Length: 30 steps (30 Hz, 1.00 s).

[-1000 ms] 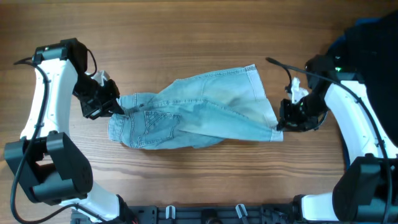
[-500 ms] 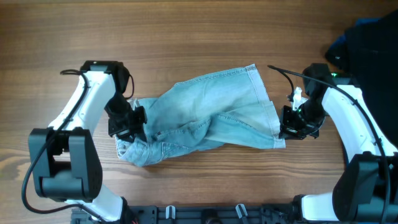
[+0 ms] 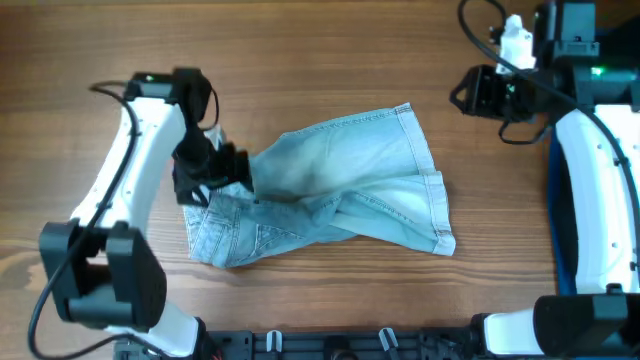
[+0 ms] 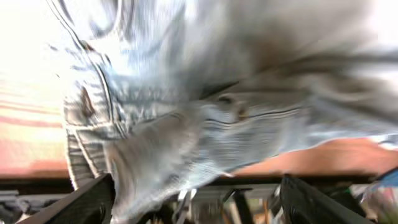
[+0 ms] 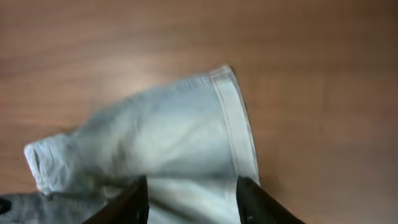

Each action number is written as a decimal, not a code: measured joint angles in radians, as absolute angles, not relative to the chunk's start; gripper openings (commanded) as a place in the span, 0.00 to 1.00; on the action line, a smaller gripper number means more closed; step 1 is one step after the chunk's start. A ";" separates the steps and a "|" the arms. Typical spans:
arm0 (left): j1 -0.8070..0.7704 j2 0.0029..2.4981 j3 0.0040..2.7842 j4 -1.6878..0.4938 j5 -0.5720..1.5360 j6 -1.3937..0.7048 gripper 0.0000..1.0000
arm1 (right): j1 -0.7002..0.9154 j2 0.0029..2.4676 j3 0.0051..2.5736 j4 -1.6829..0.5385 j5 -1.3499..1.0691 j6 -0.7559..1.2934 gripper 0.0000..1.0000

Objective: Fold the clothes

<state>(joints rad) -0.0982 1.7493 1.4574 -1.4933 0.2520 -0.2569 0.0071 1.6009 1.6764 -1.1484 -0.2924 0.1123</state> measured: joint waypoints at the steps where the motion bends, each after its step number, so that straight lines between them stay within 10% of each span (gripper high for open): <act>1: -0.098 1.727 1.494 -1.489 0.236 -0.273 0.86 | 0.026 1.604 1.677 -1.104 -0.295 0.103 0.44; 4: -0.098 1.657 1.533 -1.448 0.175 -0.310 0.67 | 0.094 1.664 1.680 -0.976 -0.299 0.076 0.31; 6: -0.098 1.653 1.533 -1.387 0.133 -0.337 0.08 | 0.130 1.763 1.681 -0.925 -0.299 0.066 0.16; 7: -0.098 1.655 1.533 -1.366 0.124 -0.348 0.04 | 0.138 1.818 1.681 -0.921 -0.299 0.060 0.12; 30: -0.011 2.078 1.457 -1.161 0.023 -0.388 0.04 | 0.146 2.207 1.655 -0.865 -0.291 0.039 0.04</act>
<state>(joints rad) -0.0109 2.0777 1.4567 -1.1614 0.0231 -0.3878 0.1463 2.2070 1.6550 -0.8650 -0.2909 0.0391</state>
